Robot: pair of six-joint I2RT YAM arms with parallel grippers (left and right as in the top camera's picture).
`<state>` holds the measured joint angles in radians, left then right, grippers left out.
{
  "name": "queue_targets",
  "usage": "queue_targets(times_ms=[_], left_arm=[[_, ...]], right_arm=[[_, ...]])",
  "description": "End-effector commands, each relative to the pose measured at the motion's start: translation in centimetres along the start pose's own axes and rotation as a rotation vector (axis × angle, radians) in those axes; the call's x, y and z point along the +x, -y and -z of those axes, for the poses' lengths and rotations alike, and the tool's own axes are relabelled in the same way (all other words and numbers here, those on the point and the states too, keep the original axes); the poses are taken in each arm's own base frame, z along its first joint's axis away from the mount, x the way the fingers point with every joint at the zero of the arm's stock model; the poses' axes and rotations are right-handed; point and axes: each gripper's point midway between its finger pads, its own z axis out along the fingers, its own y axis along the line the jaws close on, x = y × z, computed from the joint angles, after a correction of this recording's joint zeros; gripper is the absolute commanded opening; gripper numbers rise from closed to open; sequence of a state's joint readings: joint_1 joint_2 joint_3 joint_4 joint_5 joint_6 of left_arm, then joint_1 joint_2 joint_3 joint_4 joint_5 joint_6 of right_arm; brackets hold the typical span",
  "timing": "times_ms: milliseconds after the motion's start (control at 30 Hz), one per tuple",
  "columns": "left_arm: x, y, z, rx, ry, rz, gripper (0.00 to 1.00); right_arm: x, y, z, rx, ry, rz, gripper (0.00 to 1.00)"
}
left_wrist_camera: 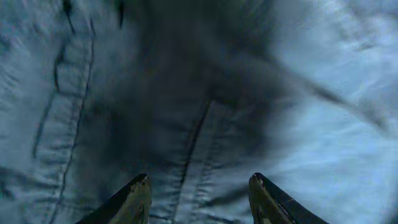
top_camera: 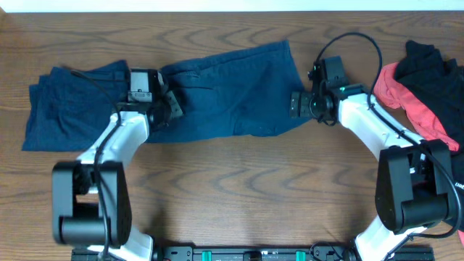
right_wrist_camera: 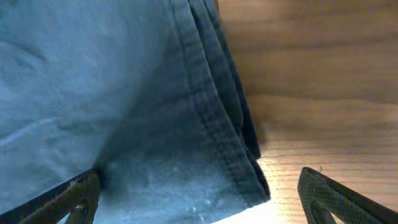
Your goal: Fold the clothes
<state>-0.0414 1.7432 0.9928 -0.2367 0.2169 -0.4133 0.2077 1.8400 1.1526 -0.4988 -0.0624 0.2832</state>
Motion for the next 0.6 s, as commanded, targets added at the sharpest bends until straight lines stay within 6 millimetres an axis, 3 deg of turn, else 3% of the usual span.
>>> queue_targets(times_ms=[0, 233, 433, 500, 567], left_arm=[[0.7, -0.7, -1.1, -0.032, -0.032, -0.017, 0.52], [1.3, -1.3, -1.5, -0.055, -0.052, -0.013, 0.53], [1.9, -1.6, -1.5, -0.068, -0.078, -0.009, 0.53], [2.0, -1.7, -1.5, -0.07, -0.083, -0.008, 0.53], [2.2, -1.8, -1.4, -0.075, -0.092, -0.007, 0.53]], right_arm=[[0.6, 0.0, -0.4, -0.017, -0.001, 0.005, 0.98], [1.1, -0.3, -1.5, -0.059, 0.032, 0.001, 0.84], [1.8, 0.0, -2.0, -0.052, 0.03, 0.001, 0.77], [1.8, 0.2, -2.0, -0.042, 0.032, 0.0, 0.67], [1.7, 0.5, -2.0, -0.025, 0.035, -0.002, 0.48]])
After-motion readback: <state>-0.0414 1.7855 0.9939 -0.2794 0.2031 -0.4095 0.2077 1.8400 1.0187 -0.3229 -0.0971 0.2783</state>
